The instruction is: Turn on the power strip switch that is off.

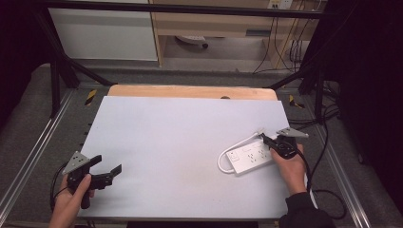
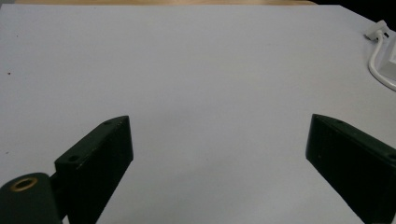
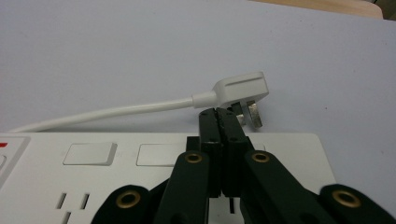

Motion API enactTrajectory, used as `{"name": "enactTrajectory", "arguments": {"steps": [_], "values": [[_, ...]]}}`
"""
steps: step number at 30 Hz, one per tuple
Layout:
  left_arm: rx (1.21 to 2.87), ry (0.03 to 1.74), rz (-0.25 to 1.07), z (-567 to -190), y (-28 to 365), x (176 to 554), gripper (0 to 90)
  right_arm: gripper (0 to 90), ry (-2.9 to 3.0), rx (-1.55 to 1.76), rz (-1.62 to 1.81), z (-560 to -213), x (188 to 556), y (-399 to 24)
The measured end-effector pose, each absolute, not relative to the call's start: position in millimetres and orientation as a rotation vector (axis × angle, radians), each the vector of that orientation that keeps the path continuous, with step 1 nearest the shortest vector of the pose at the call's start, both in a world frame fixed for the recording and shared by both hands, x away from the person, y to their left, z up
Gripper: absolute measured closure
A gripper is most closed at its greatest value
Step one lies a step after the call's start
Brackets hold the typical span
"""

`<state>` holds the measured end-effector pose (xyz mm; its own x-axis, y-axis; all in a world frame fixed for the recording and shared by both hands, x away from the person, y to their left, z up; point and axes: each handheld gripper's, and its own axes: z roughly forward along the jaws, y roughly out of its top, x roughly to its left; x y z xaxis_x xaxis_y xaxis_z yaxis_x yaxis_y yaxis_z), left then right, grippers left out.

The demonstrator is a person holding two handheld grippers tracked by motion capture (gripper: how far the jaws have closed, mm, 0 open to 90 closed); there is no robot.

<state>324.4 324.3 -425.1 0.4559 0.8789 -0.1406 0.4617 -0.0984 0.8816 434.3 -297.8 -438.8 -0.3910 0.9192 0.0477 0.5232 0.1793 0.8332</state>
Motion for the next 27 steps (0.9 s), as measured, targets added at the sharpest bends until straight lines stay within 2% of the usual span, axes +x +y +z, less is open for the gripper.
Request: {"name": "enactTrajectory", "arguments": {"steps": [16,27], "values": [[1.730,1.157,0.536,-425.1,324.1,324.3,7.5,82.6,1.965,1.347,1.152,-433.5,431.4,-296.7],[1.728,1.157,0.538,-425.2,323.8,324.4,7.5,70.9,1.969,1.322,1.171,-426.3,427.5,-288.4]]}}
